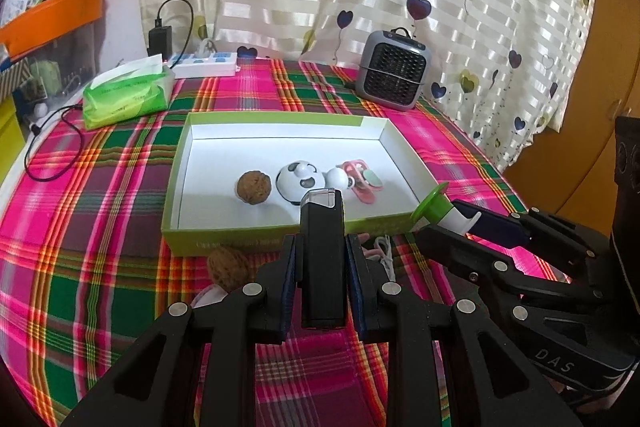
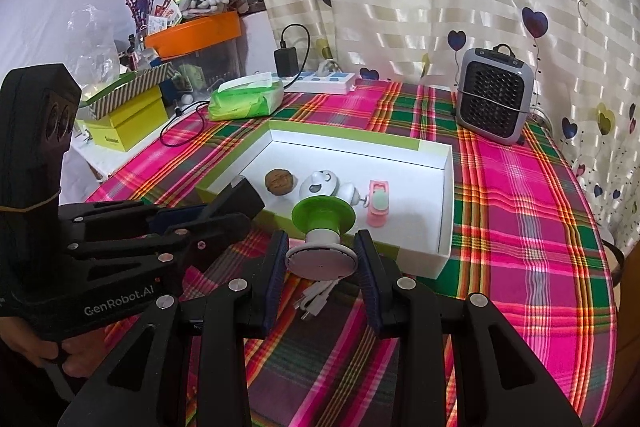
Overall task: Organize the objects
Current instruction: 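Carry the black stick and green suction cup over the green box, then lower both held items into the box and open both tools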
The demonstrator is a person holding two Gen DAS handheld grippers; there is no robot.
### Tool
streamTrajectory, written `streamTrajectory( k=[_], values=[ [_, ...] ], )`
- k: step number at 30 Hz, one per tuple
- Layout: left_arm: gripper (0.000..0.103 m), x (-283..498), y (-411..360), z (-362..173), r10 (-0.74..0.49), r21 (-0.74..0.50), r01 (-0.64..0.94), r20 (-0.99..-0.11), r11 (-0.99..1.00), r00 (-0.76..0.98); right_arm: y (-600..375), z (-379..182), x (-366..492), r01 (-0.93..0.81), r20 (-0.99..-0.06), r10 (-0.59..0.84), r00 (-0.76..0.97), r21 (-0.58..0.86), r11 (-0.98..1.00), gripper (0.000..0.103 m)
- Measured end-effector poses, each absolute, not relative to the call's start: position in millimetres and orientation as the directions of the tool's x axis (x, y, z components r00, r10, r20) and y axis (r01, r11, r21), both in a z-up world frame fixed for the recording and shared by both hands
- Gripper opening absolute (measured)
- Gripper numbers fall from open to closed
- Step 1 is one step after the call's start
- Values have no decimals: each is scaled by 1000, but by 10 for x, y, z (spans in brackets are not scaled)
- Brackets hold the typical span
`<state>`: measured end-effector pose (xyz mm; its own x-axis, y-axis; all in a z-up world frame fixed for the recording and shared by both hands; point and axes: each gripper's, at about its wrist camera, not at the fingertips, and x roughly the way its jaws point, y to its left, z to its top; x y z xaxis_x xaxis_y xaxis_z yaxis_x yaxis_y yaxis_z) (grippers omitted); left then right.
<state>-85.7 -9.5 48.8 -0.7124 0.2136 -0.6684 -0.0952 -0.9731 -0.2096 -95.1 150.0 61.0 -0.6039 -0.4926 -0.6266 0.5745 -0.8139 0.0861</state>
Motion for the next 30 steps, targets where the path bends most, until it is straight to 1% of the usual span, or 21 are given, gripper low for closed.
streamTrajectory(
  k=[13, 20, 30],
  values=[
    [21, -1014, -118, 524, 193, -182, -92, -678, -979, -709, 1448, 583, -1161, 572, -638, -484, -598, 83, -816, 35],
    [21, -1198, -164, 589, 175, -156, -93, -668, -983, -724, 1388, 524, -1349, 568, -660, -465, -590, 70, -820, 35],
    [21, -1511, -256, 505, 156, -139, -81, -688, -987, -708, 1309, 410, -1606, 562, -697, -446, -561, 74, -824, 35]
  ],
)
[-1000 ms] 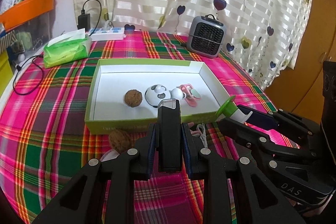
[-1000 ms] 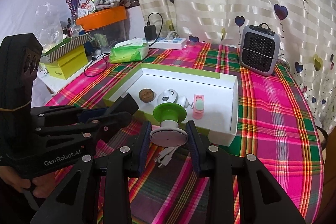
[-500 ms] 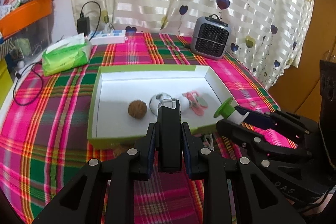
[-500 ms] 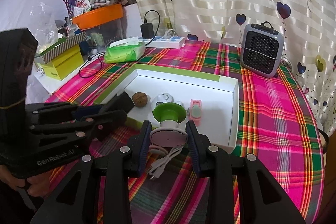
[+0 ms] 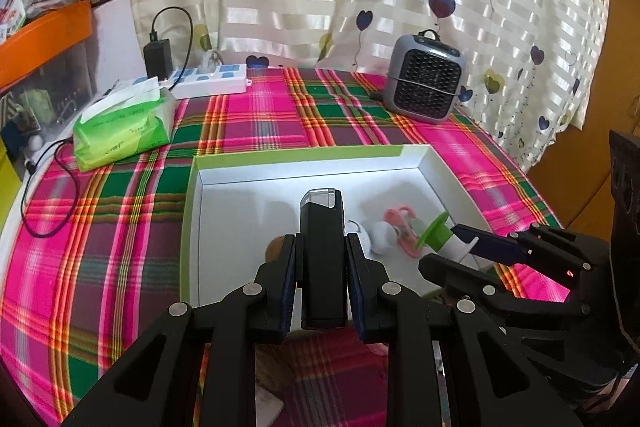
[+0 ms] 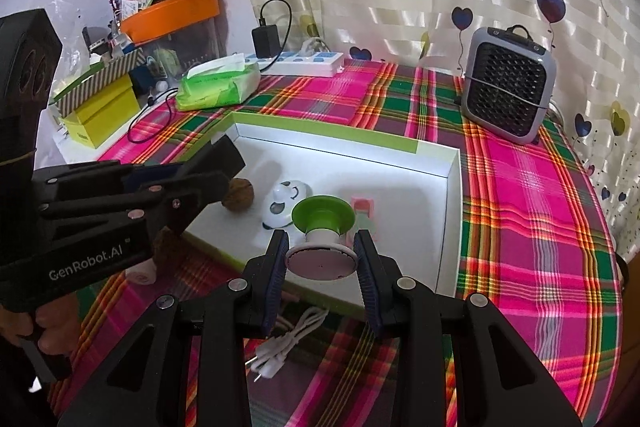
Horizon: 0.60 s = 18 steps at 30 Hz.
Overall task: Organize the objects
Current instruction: 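Lower both held items into the box and open both tools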
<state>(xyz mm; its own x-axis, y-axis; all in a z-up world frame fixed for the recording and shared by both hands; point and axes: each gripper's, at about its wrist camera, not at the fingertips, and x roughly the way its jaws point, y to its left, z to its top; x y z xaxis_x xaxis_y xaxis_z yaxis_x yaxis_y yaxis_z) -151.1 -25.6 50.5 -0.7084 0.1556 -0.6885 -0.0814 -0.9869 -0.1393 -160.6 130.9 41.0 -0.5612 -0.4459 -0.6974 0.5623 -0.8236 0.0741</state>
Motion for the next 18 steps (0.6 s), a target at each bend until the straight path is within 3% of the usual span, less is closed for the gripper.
streamTrajectory(
  k=[18],
  values=[
    [21, -1677, -245, 301, 160, -135, -89, -729, -987, -666, 1185, 288, -1789, 569, -724, -429, -540, 62, -820, 35]
  ],
)
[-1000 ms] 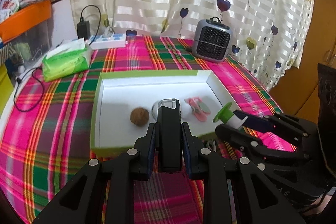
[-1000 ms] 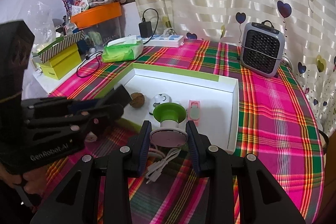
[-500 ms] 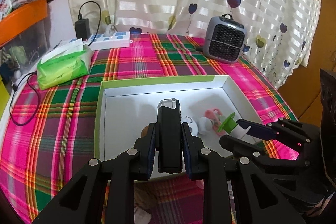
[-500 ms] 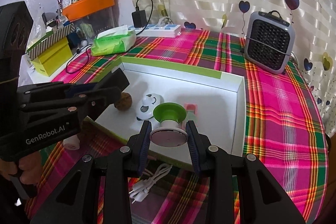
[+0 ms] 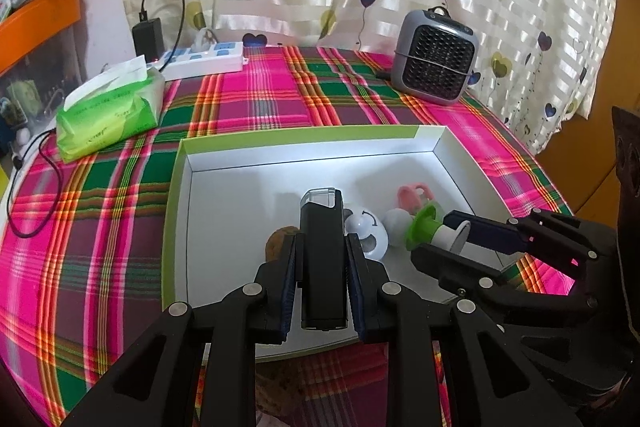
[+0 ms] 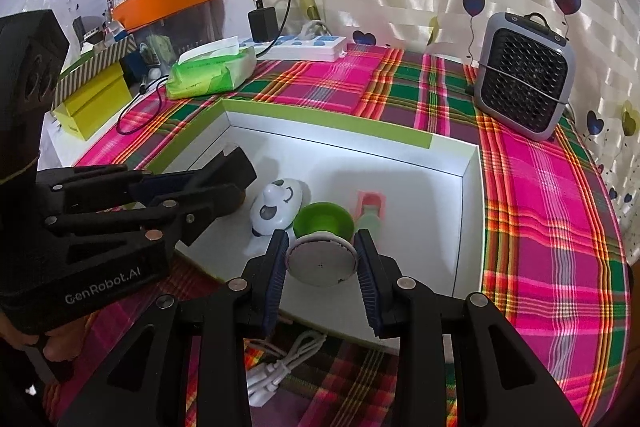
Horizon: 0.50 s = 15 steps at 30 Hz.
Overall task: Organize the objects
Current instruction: 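Lower both held items into the box and open both tools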
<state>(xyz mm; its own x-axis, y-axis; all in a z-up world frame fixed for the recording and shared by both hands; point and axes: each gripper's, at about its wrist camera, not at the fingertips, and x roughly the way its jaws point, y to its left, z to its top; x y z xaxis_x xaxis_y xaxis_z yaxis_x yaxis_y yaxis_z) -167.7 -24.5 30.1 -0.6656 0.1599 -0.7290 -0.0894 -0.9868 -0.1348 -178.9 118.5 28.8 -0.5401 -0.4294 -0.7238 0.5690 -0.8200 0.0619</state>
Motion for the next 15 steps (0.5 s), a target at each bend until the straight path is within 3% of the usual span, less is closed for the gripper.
streamTrajectory(
  k=[15],
  values=[
    [21, -1707, -181, 240, 182, -133, -125, -734, -983, -654, 1217, 212, -1822, 560, -727, -436, -530, 86, -824, 35]
  ],
)
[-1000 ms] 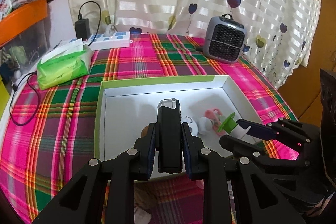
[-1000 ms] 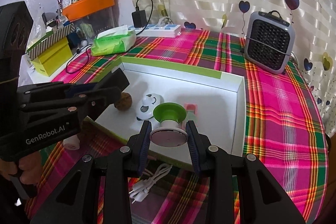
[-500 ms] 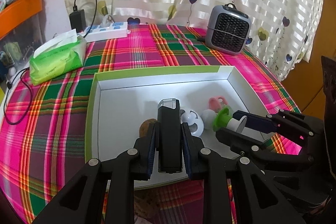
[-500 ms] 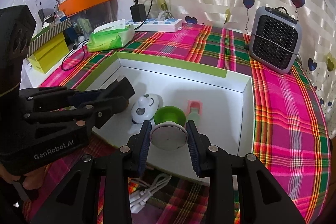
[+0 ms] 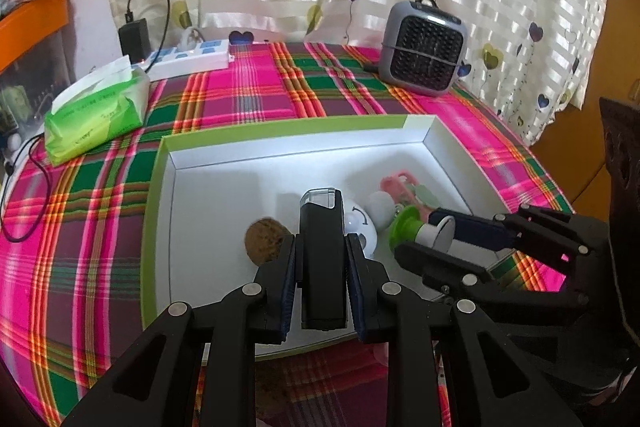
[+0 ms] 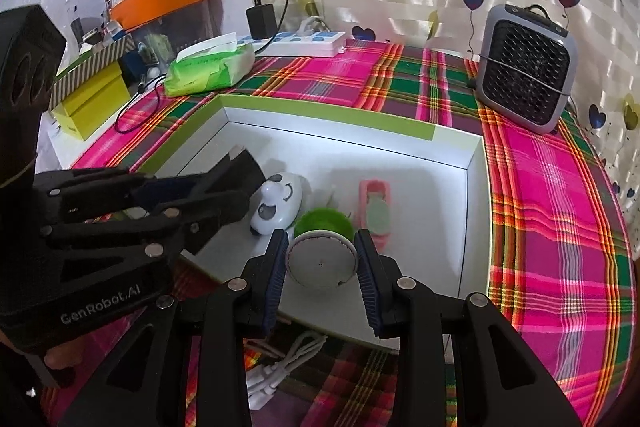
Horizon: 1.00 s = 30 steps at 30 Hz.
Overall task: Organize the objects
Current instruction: 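Lower both held items into the box and open both tools, then lift both tools out of the box and back over the table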
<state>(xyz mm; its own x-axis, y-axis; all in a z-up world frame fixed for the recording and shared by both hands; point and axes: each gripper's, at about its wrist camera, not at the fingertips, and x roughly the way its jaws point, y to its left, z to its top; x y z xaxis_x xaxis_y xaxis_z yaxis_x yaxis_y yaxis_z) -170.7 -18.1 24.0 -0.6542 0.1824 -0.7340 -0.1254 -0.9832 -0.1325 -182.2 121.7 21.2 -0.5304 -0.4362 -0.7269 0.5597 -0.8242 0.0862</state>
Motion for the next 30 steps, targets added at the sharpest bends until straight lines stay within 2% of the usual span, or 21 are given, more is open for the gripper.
streamTrajectory(
  k=[8, 30],
  values=[
    [22, -1711, -203, 231, 177, -137, -112, -727, -984, -663, 1225, 225, -1772, 562, -708, -436, -555, 67, -824, 41],
    [24, -1236, -128, 489, 204, -148, -141, -660, -979, -723, 1357, 490, -1287, 535, -650, -427, -629, 37, -844, 41]
  ],
)
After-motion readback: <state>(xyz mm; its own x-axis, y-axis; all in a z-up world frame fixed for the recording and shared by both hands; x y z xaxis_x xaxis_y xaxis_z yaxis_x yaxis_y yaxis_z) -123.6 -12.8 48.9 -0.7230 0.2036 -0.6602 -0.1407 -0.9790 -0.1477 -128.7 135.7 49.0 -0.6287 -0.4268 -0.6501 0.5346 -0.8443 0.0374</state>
